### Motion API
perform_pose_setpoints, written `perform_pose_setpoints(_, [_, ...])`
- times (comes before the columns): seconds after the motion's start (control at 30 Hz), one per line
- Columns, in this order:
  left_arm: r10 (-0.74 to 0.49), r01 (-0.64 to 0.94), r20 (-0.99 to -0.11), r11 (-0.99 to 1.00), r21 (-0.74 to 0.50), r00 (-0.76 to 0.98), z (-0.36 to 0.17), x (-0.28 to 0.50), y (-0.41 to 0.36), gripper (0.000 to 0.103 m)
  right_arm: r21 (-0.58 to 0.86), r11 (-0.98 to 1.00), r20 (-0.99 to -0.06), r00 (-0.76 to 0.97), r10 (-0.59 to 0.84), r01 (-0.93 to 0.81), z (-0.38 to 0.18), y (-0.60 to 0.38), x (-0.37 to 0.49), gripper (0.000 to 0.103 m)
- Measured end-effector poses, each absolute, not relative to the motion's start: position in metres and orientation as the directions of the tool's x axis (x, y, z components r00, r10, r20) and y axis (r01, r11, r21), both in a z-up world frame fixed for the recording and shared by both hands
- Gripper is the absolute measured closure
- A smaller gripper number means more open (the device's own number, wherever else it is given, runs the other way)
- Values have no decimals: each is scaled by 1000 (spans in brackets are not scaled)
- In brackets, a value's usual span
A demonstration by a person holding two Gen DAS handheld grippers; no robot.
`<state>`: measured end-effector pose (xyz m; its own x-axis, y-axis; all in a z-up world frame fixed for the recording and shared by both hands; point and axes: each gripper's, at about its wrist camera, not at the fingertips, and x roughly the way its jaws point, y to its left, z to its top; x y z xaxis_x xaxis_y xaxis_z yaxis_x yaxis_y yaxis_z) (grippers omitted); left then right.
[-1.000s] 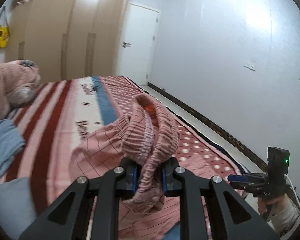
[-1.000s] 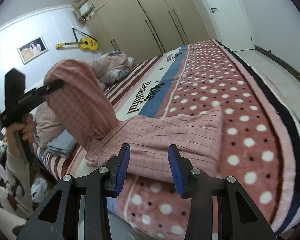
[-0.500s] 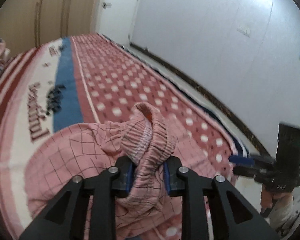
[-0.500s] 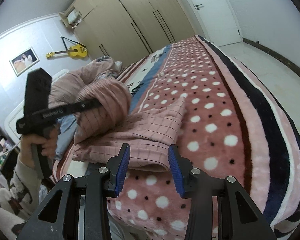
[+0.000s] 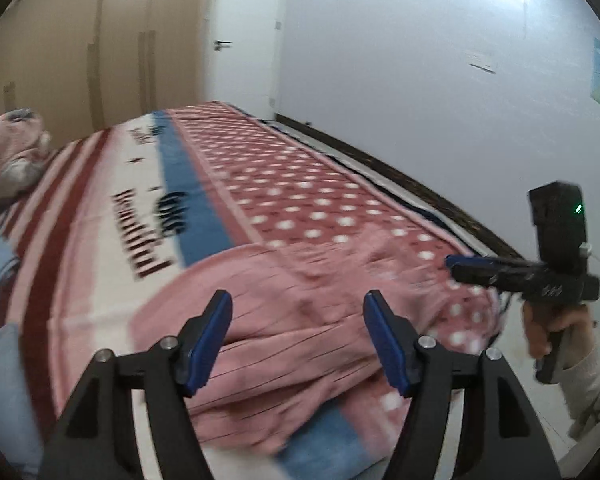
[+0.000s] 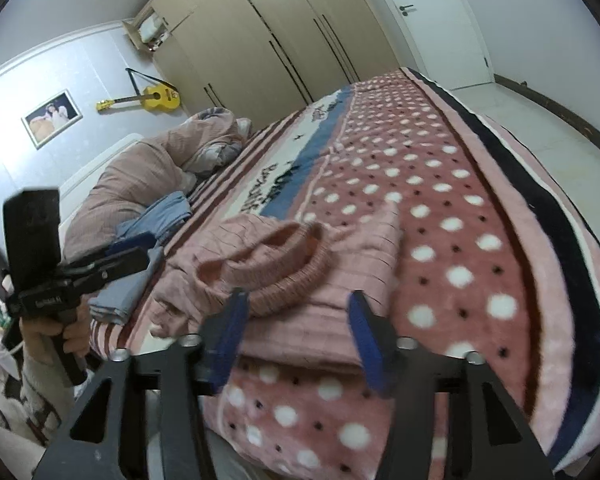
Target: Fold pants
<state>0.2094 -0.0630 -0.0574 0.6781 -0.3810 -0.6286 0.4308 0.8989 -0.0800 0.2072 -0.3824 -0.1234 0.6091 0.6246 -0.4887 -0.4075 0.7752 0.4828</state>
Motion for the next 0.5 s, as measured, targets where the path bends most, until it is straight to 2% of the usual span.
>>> perform_pose_setpoints(0.27, [-427,447,-668,881,-156,609,-103,208,-23,39,326,832,-505,662,554,-448,-101,-321,230,40])
perform_pose_setpoints(0.3, [-437,451,-672,876,-169,598,-108,208,-21,42,301,835,-517,657,549,-460,-99,-314,233,40])
perform_pose_setpoints(0.43, [-474,469,-673,858,-210,567,-120,207,-17,54,243,798,-645,522,558,-552,-104,-280,244,40])
perform_pose_setpoints(0.5, [-505,482,-674,841,-245,540,-127,207,-15,60,193,804,-709,486,511,-562,-114,-270,245,40])
